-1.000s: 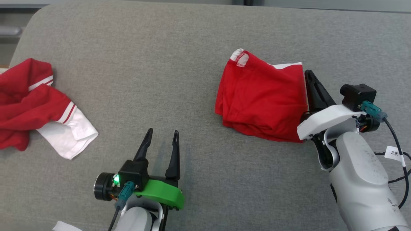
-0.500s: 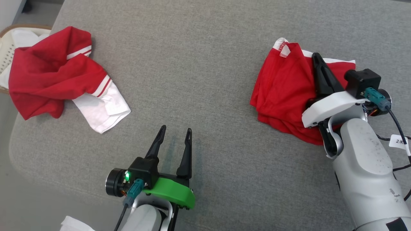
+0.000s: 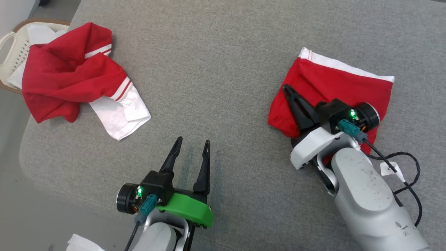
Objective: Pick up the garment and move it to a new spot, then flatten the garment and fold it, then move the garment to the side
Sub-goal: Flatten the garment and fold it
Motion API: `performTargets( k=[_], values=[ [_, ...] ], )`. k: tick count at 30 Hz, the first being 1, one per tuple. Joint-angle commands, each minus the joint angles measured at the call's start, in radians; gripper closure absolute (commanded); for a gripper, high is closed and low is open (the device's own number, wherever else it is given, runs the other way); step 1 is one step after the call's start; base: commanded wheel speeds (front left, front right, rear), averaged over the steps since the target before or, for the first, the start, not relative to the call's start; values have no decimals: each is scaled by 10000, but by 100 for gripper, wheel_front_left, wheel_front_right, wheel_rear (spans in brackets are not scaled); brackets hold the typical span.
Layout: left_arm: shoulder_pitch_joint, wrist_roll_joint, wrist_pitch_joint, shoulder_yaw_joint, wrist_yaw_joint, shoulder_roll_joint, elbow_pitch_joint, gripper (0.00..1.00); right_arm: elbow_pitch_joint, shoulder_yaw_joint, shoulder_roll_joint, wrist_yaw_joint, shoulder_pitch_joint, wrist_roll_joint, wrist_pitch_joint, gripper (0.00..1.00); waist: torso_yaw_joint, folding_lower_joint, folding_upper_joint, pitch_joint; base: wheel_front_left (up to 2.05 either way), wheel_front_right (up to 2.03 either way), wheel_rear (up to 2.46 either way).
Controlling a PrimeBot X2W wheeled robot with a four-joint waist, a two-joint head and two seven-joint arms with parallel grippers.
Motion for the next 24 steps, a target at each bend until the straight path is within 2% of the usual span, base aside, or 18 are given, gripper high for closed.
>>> performTargets(
  k=[1, 6, 9, 13, 15, 20, 21, 22, 23, 24],
  values=[
    [28, 138, -2, 79, 7, 44, 32, 0, -177, 99, -52, -14, 173, 162, -20, 100, -167, 0, 0, -143, 0, 0, 0],
    [112, 310, -2, 424, -15, 45, 86, 0, -835, 80, -40, -14, 388, 549, -18, 100, -657, 0, 0, -513, 0, 0, 0],
    [184, 488, 0, 707, -59, 45, 136, 0, -1242, -330, -52, -14, 570, 710, -20, 100, -1054, 0, 0, -812, 0, 0, 0],
    [248, 781, -2, 1087, -91, 45, 189, 0, -1583, -1314, -42, -14, 993, 984, -20, 94, -1598, 0, 0, -1193, 0, 0, 0],
    [267, 895, -2, 1266, -160, 50, 236, 0, -1665, -1890, -40, -14, 1228, 1050, -20, 100, -1845, 0, 0, -1348, 0, 0, 0],
    [339, 1412, -2, 1701, -283, 47, 331, 0, -1557, -2937, -40, -14, 1850, 865, -20, 100, -2457, 0, 0, -1697, 0, 0, 0],
    [357, 1482, -2, 1754, -315, 47, 351, 0, -1531, -3099, -37, -14, 1958, 820, -20, 86, -2540, 0, 0, -1740, 0, 0, 0],
    [377, 1564, -2, 1840, -345, 48, 360, 0, -1491, -3254, -37, -14, 2093, 719, -18, 61, -2651, 0, 0, -1788, 0, 0, 0],
    [411, 1638, 0, 1891, -375, 50, 379, 0, -1450, -3402, -34, -14, 2208, 685, -20, 16, -2729, 0, 0, -1824, 0, 0, 0],
    [455, 1705, -2, 1953, -399, 50, 404, 0, -1394, -3519, -37, -14, 2303, 697, -20, 0, -2809, 0, 0, -1865, 0, 0, 0]
  ],
)
